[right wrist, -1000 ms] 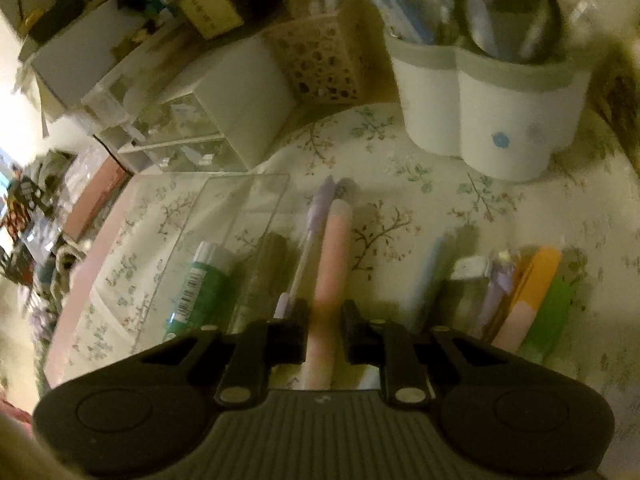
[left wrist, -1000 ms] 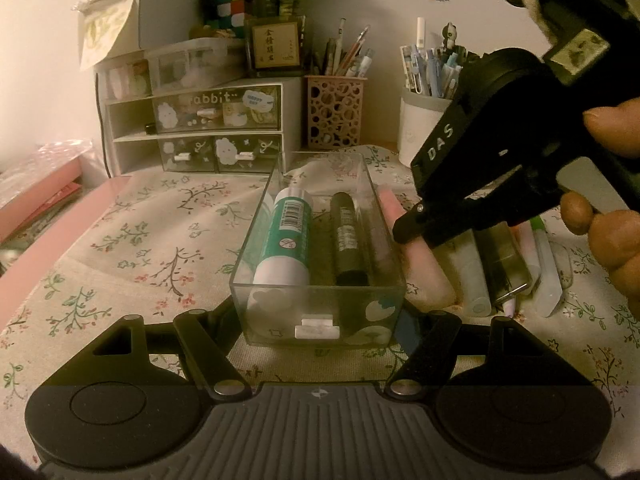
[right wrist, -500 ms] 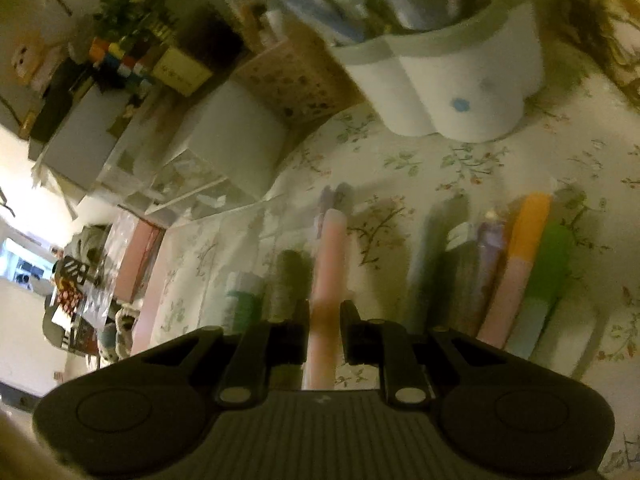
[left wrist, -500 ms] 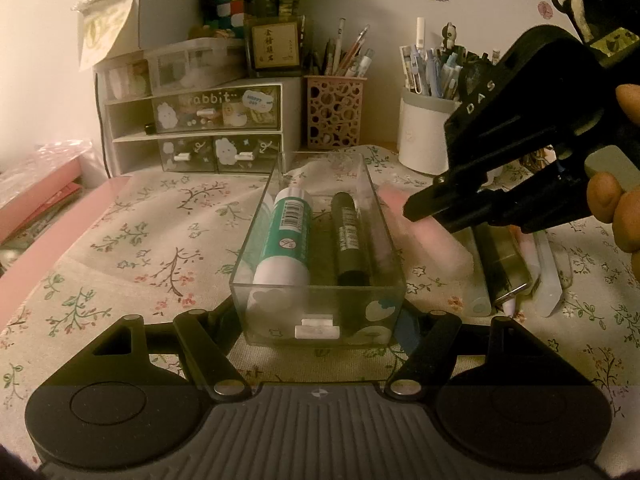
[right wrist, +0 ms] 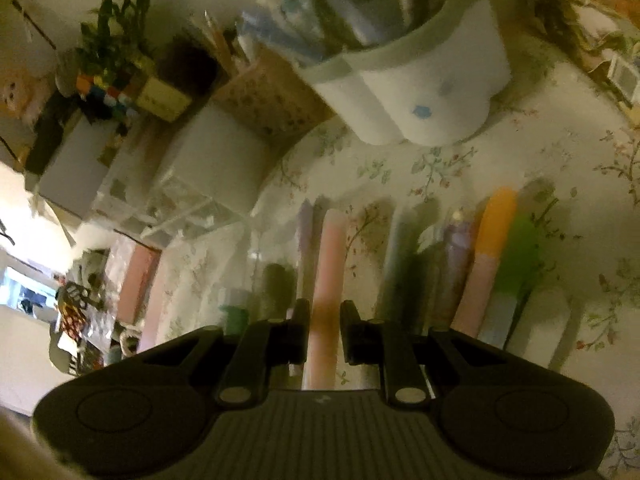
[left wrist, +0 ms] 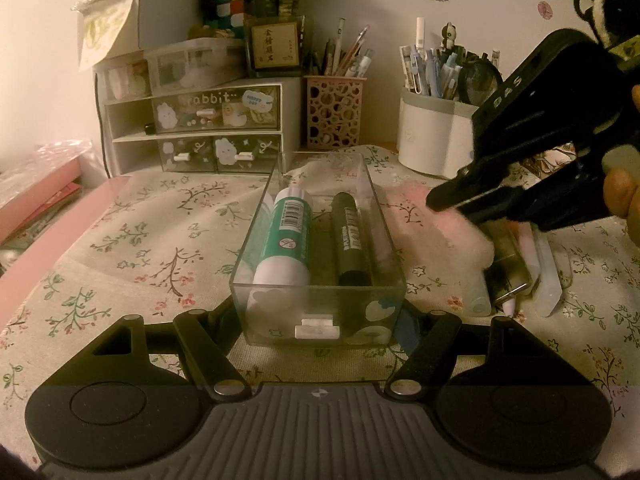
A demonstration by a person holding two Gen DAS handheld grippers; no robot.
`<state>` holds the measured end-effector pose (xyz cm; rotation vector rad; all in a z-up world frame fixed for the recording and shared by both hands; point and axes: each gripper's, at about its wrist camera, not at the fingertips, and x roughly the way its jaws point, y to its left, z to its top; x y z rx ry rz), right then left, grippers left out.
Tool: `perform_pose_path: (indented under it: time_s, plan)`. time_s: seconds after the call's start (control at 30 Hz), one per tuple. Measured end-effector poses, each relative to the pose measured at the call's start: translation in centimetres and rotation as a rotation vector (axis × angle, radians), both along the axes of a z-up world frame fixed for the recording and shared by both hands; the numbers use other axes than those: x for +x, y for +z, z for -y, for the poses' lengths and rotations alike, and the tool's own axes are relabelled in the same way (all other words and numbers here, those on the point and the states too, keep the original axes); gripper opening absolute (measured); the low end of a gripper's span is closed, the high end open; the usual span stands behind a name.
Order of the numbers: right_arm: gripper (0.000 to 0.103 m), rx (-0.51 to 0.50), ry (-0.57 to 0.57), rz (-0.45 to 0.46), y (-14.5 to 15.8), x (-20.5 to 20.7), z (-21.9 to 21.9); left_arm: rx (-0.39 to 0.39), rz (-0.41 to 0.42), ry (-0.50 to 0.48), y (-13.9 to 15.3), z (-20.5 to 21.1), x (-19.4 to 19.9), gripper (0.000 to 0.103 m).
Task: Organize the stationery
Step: 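Place the pink highlighter into the clear box between glue and marker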
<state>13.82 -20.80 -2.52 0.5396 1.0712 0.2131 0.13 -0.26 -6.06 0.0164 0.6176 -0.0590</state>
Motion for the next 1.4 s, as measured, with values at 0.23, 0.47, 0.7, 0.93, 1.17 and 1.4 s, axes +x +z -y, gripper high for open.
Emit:
perform_pose_path:
  time_s: [0.23,0.47,0.7,0.93,1.17,1.4]
  plan:
    - [0.014,-0.002,0.009,0.016,0.7,-0.1,-0.5,0.0,0.0,0.001,0.0,0.0,0.0,0.072]
    - [0.014,0.014,0.029,0.032,1.5,-0.1,-1.5,0.0,0.0,0.001,0.0,0.0,0.0,0.073]
    - [0.014,0.035,0.08,0.051,2.5,0.3,-3.3,0.002,-0.001,-0.001,0.0,0.0,0.1,0.073]
    - [0.014,0.017,0.132,0.039,2.0,0.8,-5.6,0.002,0.0,-0.001,0.0,0.0,0.1,0.073]
    - [0.014,-0.013,0.134,0.02,1.3,1.3,-6.5,0.002,-0.001,-0.001,0.0,0.1,0.1,0.073]
    - [0.015,-0.066,0.174,0.011,0.9,1.6,-8.0,0.002,-0.001,-0.001,0.0,0.1,0.1,0.073]
